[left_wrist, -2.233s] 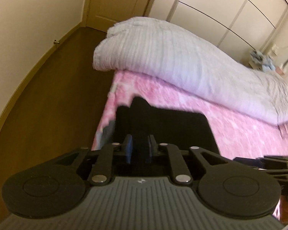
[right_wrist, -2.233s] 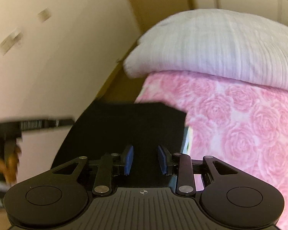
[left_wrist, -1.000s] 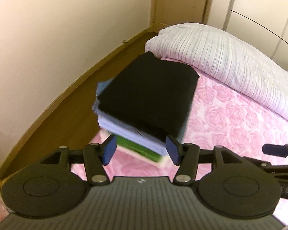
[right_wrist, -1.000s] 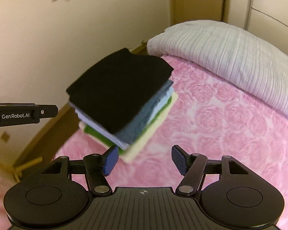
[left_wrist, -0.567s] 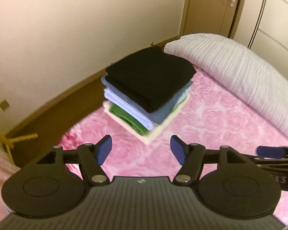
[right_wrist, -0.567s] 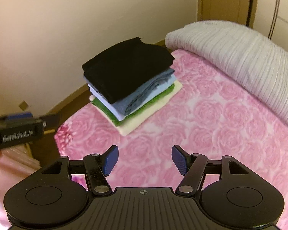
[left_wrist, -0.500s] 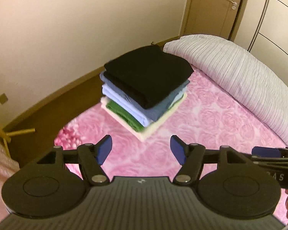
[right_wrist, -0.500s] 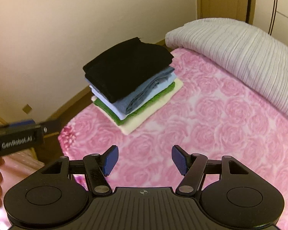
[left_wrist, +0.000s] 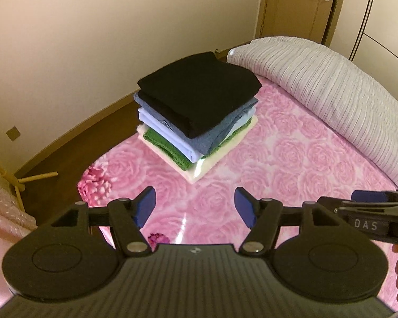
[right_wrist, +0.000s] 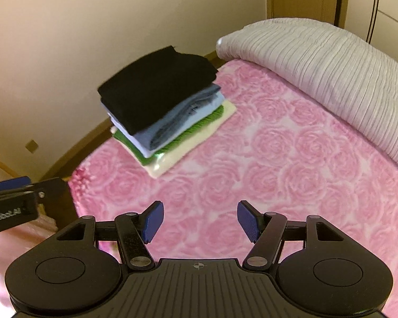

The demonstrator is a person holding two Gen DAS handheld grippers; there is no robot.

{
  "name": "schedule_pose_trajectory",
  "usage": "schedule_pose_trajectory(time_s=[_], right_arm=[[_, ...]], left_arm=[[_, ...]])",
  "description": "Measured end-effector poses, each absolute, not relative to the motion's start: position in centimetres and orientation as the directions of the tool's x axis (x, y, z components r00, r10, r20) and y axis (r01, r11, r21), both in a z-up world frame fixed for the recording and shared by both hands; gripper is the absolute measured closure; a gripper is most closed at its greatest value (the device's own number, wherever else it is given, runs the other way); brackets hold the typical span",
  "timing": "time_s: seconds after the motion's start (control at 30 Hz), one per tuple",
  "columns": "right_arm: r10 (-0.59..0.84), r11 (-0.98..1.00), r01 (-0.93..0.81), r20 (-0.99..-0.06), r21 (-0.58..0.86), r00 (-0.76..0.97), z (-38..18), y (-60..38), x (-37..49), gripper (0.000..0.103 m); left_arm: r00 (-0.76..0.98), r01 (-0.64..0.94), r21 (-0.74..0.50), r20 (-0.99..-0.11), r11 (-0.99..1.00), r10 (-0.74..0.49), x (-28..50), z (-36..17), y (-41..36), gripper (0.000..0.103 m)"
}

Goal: Fold clothes

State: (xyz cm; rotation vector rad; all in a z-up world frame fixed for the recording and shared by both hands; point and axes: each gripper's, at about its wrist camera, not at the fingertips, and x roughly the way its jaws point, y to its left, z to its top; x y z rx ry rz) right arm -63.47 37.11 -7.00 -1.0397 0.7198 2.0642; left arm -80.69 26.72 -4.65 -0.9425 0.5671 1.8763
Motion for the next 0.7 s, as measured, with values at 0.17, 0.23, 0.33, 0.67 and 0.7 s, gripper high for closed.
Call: schedule_pose_trajectory(time_s=[0.17, 0.23, 0.33, 0.67, 0.7], right_arm=[[0.333, -0.619, -0.776, -0.855, 0.121, -0.398, -8.1, 38.2, -63.9, 0.038], [0.325, -0.628, -0.770, -0.860, 0.115, -0.393, -8.4, 38.7, -64.1, 0.038], [0.317, -0.638, -0.763, -0.868, 0.102, -0.382, -8.7, 39.4, -64.3, 0.038], [0.295, -0.658, -0.749, -0.887, 0.080, -0.354, -9.8, 41.5, -65.4, 0.038], [0.293, -0.658, -0.748, -0.889, 0.080, -0.353, -9.9, 41.7, -65.5, 0.038]], left_arm=[[-0.262, -0.880, -0.012, -0.822, -0.475, 0.506, -80.6, -6.0, 28.0, 0.041], [-0.259, -0.878, -0.012, -0.828, -0.478, 0.498, -80.5, -6.4, 28.5, 0.041], [-0.259, -0.880, -0.009, -0.830, -0.475, 0.494, -80.3, -6.7, 29.3, 0.041], [-0.246, -0.879, -0.003, -0.853, -0.477, 0.460, -80.2, -8.1, 31.4, 0.041], [-0.246, -0.879, -0.003, -0.855, -0.477, 0.458, -80.2, -8.3, 31.5, 0.041]])
